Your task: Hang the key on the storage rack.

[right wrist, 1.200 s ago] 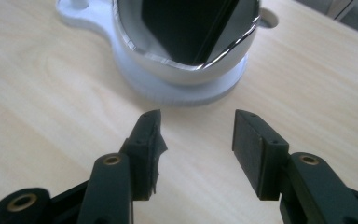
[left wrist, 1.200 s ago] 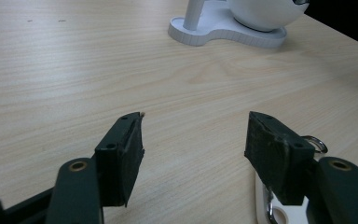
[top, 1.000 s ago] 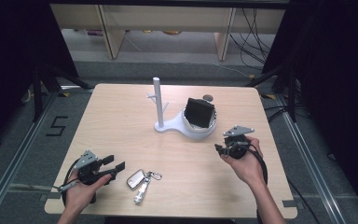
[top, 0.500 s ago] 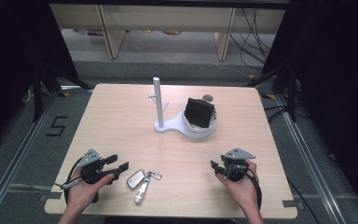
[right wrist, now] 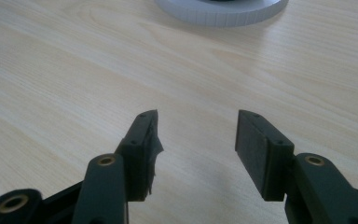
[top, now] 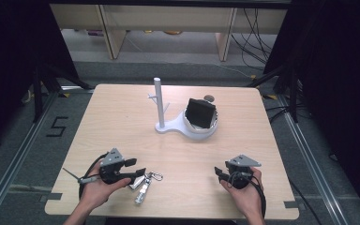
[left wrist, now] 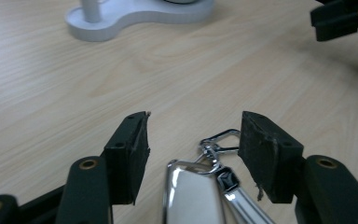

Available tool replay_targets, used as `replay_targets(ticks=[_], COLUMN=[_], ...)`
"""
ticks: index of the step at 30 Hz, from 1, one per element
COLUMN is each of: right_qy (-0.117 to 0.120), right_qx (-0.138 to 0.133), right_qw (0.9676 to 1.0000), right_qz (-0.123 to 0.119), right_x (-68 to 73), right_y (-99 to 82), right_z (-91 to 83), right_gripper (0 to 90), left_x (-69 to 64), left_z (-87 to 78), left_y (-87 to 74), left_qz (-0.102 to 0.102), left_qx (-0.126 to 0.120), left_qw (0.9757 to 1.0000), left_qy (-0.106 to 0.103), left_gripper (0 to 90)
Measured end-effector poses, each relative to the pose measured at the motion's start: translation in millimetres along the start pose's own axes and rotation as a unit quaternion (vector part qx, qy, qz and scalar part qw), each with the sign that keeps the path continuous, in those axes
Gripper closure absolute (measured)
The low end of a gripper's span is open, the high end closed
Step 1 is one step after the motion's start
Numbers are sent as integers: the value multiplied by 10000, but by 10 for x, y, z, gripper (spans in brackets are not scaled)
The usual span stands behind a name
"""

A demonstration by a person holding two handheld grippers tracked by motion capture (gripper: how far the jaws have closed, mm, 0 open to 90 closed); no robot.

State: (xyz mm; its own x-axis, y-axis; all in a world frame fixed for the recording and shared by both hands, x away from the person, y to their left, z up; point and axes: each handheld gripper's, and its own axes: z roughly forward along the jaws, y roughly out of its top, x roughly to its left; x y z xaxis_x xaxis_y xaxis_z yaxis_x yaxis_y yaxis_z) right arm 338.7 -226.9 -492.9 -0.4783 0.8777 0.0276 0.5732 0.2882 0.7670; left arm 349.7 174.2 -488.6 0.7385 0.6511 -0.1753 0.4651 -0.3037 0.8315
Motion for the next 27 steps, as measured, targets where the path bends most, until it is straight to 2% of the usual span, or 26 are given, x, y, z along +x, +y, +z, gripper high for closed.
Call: replay_targets(ticks=[2,3,4,7,8,9,11,12,13,14,20,21,23,24,25,26,27], right_qy=[56,8,-33,-18,-1,-1,2,9,15,19,98,86,58,63,65,98,106], right_qx=[92,71,40,42,71,69,70,68,82,75,105,91,62,61,54,81,95], right_qw=[9999,9999,10000,10000,10000,10000,10000,10000,10000,10000,9998,9999,9999,9999,9999,9999,9998], right_qz=[109,96,-79,-67,5,12,13,27,22,23,121,113,65,90,79,113,136], right_x=[20,22,5,13,23,25,25,25,26,27,29,25,18,20,20,24,27], right_y=[15,22,24,30,35,35,35,36,37,37,35,36,37,37,36,36,35], right_z=[-3,-8,-3,-10,-23,-26,-26,-26,-22,-21,-12,-11,-13,-13,-12,-10,-10], right_gripper=[500,499,498,496,495,494,494,493,493,493,493,493,493,493,493,493,493], left_x=[-11,-6,2,40,54,68,78,81,85,81,62,64,62,67,68,77,80], left_z=[80,123,163,243,276,297,336,352,369,385,445,456,477,481,492,495,499], left_y=[44,63,78,125,144,156,173,178,184,185,178,180,177,178,176,181,181], left_qz=[126,194,268,547,655,811,996,1043,1184,1246,1337,1416,1440,1506,1472,1507,1526], left_qx=[180,254,320,588,705,798,982,1053,1113,1170,1352,1378,1428,1477,1473,1521,1533], left_qw=[9997,9993,9988,9963,9946,9925,9885,9872,9847,9832,9790,9773,9759,9744,9746,9732,9730], left_qy=[-118,-214,-264,-306,-385,-444,-580,-585,-630,-641,-735,-762,-805,-775,-830,-839,-805], left_gripper=[427,428,426,424,426,433,452,462,472,481,495,496,497,497,497,498,500])
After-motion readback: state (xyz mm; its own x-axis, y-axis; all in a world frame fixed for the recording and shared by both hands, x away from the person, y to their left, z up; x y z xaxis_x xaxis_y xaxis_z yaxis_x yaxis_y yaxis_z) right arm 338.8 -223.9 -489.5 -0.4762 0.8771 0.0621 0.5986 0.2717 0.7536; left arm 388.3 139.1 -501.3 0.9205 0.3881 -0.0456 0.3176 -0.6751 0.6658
